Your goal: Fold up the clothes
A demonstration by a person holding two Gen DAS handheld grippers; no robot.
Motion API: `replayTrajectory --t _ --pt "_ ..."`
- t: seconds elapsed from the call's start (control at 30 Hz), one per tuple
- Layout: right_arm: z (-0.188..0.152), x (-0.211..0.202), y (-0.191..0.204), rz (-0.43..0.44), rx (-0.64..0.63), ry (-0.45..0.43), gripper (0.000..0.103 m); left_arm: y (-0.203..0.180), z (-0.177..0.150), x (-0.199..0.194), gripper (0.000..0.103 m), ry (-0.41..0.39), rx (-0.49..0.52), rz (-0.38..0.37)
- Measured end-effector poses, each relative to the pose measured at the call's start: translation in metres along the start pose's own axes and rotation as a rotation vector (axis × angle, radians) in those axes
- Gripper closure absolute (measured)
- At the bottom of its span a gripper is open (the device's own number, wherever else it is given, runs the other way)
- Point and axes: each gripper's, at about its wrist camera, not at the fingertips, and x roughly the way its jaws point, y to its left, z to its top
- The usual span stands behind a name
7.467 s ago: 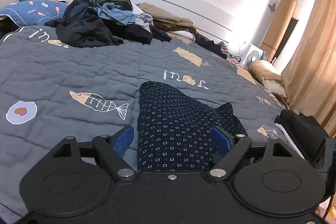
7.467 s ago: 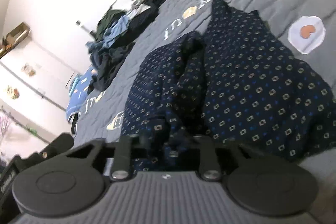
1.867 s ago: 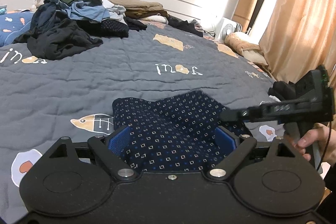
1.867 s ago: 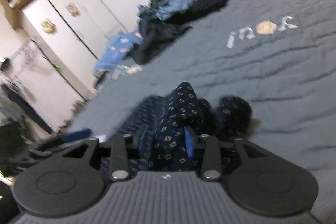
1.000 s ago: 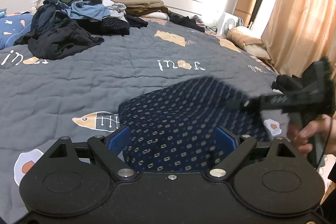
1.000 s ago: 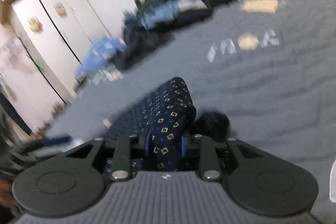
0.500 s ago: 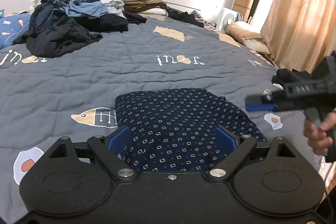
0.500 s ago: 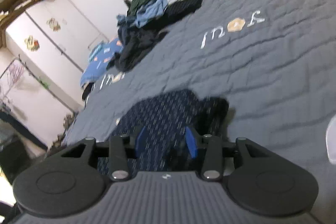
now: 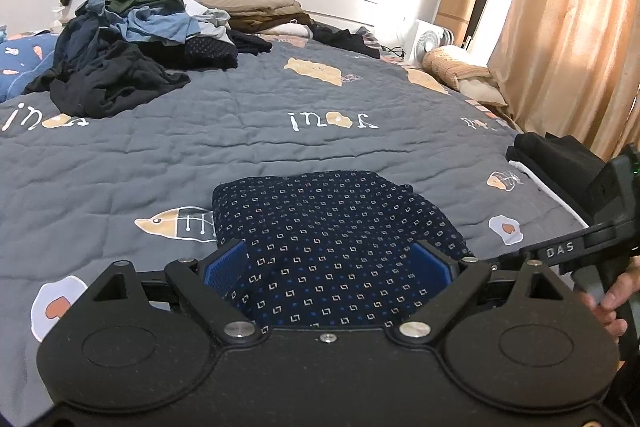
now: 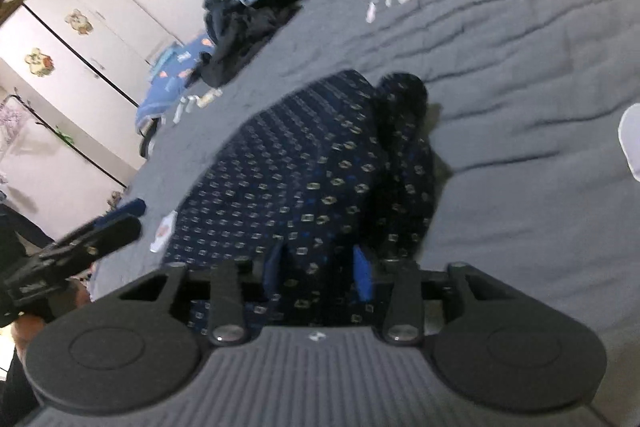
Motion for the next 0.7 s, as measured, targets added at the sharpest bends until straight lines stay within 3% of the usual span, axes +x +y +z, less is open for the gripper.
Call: replayTrajectory --t 0.07,0.17,0.23,0.3,0.37,0.43,0.7 --pt "-0.001 -0.009 0.005 -0.005 -0.015 -0.036 0.086 0.000 0.000 -0.002 0.014 -0.004 -0.003 0.002" --pt "-0.001 -0.030 0.011 0.038 -0.011 -0.123 0.088 0.002 0.001 -0.004 0.014 -0.012 -0.009 0.001" --pt "0.000 -0.037 0.013 0.023 -0.016 -0.161 0.088 0.003 0.002 -0.005 0.014 -0.013 -0.011 -0.003" --pt "-0.002 -0.030 0.010 -0.075 -0.045 -0.119 0.085 0.002 0.002 -0.004 0.014 -0.009 -0.007 -0.006" --pt "-0.007 -0.016 -0.002 -0.119 -0.013 -0.035 0.084 0.002 0.002 -0.003 0.014 -0.002 0.001 -0.008" --pt "-0.009 -0.018 -0.011 -0.078 0.043 -0.037 0.083 0.001 0.001 -0.003 0.014 0.003 0.008 -0.010" --pt "-0.023 -0.064 -0.005 0.024 0.045 -0.127 0.075 -0.004 -0.003 -0.001 0.013 0.035 0.033 -0.036"
